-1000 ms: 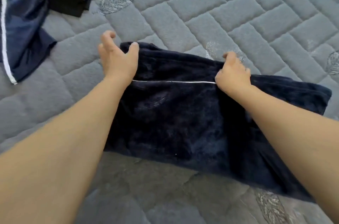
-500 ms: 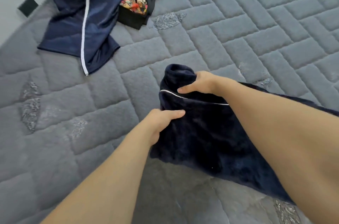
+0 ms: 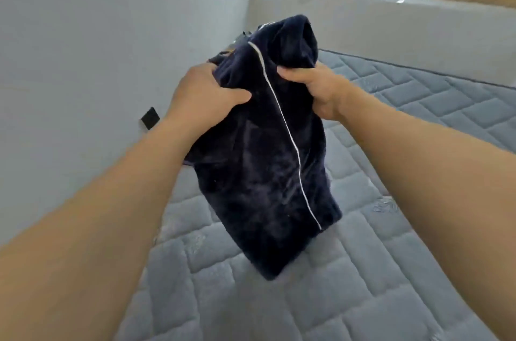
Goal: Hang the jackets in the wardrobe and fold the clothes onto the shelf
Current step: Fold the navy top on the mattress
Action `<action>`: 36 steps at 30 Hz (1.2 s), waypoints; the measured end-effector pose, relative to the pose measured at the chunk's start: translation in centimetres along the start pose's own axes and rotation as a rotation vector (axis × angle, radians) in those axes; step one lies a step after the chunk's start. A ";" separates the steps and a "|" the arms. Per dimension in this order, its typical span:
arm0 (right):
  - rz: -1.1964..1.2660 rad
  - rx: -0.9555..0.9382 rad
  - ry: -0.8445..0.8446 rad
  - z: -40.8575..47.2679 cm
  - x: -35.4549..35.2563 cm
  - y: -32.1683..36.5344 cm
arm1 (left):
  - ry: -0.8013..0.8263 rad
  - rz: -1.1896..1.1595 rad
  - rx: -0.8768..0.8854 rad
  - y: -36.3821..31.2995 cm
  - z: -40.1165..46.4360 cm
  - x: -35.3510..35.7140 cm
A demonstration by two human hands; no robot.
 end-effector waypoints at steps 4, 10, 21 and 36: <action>0.159 -0.100 -0.019 -5.2 -0.6 7.8 | -0.095 0.329 0.268 -11.5 -3.5 -5.4; 0.162 -0.161 -0.147 -16.3 -7.1 4.8 | 0.206 0.612 0.330 -16.2 -12.9 2.9; -0.005 0.576 -0.538 -54.0 -30.9 -30.5 | 1.334 0.481 0.077 -4.1 -47.6 43.9; 0.107 0.661 -0.471 -44.5 -32.2 -28.3 | 0.855 0.616 0.006 1.0 -31.7 44.2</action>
Point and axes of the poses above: each hand's wrist, its own z-axis towards the middle knuckle, its own x-axis out of the palm, y = z × x, the point moved 9 cm from there along z, towards the middle knuckle, and after that the axes turned 10 degrees about z, right-handed, at the moved point
